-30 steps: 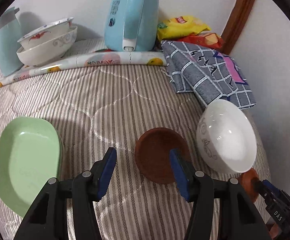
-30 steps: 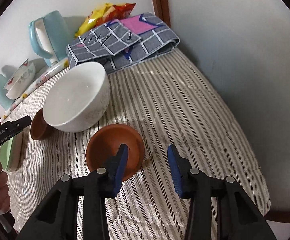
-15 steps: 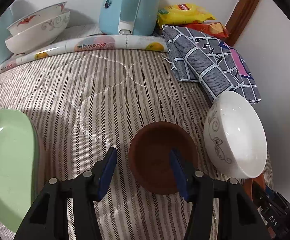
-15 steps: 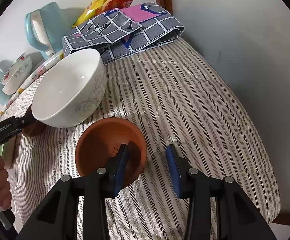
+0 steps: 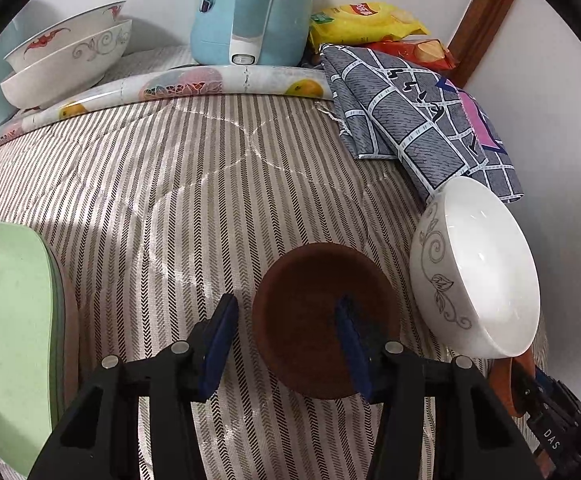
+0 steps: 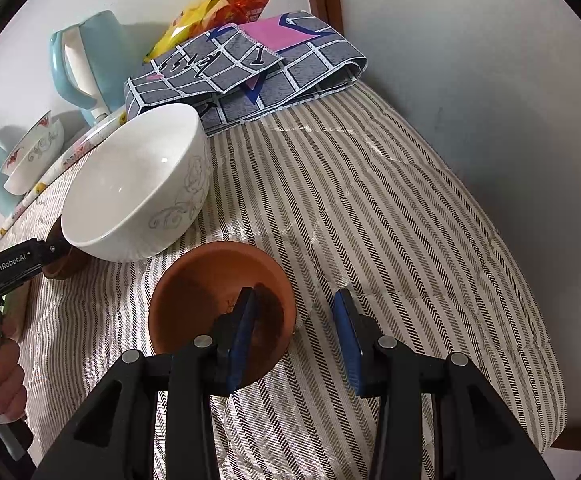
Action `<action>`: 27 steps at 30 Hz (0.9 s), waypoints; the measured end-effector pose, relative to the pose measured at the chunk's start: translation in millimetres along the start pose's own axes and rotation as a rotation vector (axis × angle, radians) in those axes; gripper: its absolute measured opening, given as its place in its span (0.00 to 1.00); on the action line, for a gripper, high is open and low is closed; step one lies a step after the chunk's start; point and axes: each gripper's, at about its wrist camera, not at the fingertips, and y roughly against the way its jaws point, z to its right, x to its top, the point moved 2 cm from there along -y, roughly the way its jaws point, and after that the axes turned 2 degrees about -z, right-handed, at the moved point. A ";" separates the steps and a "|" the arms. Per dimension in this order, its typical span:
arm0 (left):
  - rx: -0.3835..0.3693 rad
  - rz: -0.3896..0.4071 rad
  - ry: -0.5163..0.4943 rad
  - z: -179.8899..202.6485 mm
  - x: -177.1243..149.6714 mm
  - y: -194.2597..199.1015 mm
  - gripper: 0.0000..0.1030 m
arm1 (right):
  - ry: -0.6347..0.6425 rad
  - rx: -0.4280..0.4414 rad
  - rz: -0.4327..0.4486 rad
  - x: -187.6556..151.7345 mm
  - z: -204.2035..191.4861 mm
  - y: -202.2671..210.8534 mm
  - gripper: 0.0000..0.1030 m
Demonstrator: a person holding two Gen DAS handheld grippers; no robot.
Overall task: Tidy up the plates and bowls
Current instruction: 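Grasp one brown bowl rim with the left gripper while the right gripper grasps the other, then lower the right gripper's brown bowl into the white bowl and open it while the left gripper holds its bowl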
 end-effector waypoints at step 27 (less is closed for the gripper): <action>-0.056 0.099 0.009 -2.5 -17.6 62.8 0.09 | 0.035 0.000 0.071 -1.5 -14.6 43.1 0.09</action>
